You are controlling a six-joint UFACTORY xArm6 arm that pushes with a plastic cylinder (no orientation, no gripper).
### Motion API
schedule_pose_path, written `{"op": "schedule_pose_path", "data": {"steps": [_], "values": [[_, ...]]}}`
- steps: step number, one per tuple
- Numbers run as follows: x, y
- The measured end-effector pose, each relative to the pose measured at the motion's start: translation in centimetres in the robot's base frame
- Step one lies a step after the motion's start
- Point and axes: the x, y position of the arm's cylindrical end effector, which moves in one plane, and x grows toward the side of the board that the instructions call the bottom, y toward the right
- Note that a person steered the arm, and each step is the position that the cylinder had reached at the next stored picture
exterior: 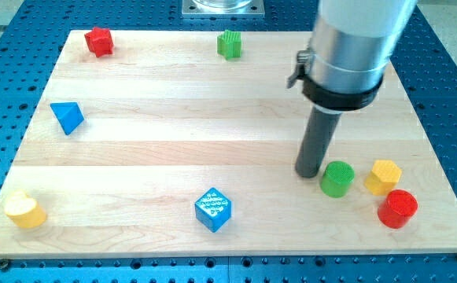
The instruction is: Move the cube into the red circle
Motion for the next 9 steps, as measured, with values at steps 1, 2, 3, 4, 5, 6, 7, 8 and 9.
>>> {"op": "schedule_pose_path", "data": {"steps": [1, 2, 3, 4, 5, 6, 7, 8, 9], "values": [[0.6, 4.6], [0.6, 2.7], [1.1, -7.8], [5.2, -15.0], [6.9, -18.1], [9.1, -23.5], [10.2, -16.5], [7.8, -5.1], [6.3, -1.6]]}}
